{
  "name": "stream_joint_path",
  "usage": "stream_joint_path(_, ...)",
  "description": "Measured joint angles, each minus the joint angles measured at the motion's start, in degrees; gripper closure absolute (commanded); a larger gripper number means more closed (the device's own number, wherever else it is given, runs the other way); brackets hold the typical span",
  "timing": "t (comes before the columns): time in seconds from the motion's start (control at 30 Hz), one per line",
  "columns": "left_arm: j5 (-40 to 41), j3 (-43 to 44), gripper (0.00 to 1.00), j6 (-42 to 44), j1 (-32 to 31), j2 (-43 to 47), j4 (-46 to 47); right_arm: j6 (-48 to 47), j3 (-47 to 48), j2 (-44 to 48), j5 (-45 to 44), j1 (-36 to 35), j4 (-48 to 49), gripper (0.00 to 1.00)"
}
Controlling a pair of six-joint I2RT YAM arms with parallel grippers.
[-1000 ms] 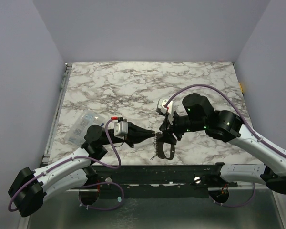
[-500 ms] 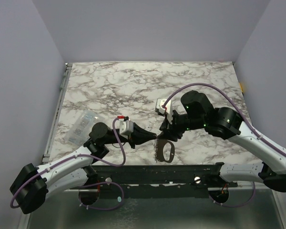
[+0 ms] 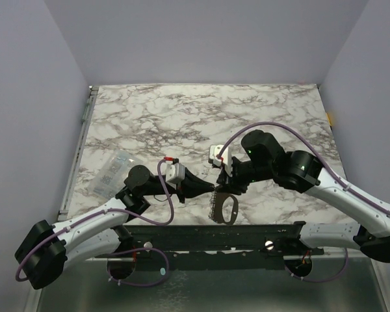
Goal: Put the keys on the keyring
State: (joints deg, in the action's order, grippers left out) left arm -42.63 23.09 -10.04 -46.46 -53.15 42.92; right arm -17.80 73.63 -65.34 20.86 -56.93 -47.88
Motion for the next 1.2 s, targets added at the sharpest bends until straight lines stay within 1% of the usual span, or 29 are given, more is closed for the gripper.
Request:
stream_joint_path(0.3,-0.42,0.70,1.00,0.28,-0.31,-1.05,-2.67,-1.16,0.00,0.13,0.02,0.00,1.53,0.66)
stream_joint_path(0.43,-0.42,0.70,1.00,0.44,-0.44,-0.90,-3.19,-1.16,0.00,-0.07,0.02,0.00,1.55,0.70)
stream_joint_path(0.67,-0.42,0.70,1.00,0.74,-0.44,-0.74,-3.91,-1.11,0.00,-1.42,0.24,0.00,1.53,0.69)
stream_joint_path(0.73,-0.42,0.70,1.00,0.90,-0.44,-0.61,-4.13,-1.09,0.00,-1.86,0.31,0.00,1.51,0.70)
stream_joint_path(0.8,-0.39,0.70,1.00,0.98,-0.44,-0.50,-4.42,-1.05,0.00,-2.25,0.48,0.00,1.53,0.75)
stream_joint_path(0.9,-0.39,0.72,1.00,1.18,-0.44,-0.42,-4.85,-0.72,0.00,-2.49,0.87,0.00,1.49,0.88)
stream_joint_path(1.0,-0.37,0.72,1.00,1.42,-0.44,-0.15,-5.09,-0.33,0.00,-2.51,1.27,0.00,1.44,0.97)
stream_joint_path(1.03,-0.37,0.70,1.00,1.55,-0.44,-0.04,-5.22,-0.22,0.00,-2.51,1.38,0.00,1.46,0.99)
stream_joint_path(1.2,-0.20,0.70,1.00,1.84,-0.44,0.68,-5.84,0.35,0.00,-2.51,1.62,0.00,1.53,0.99)
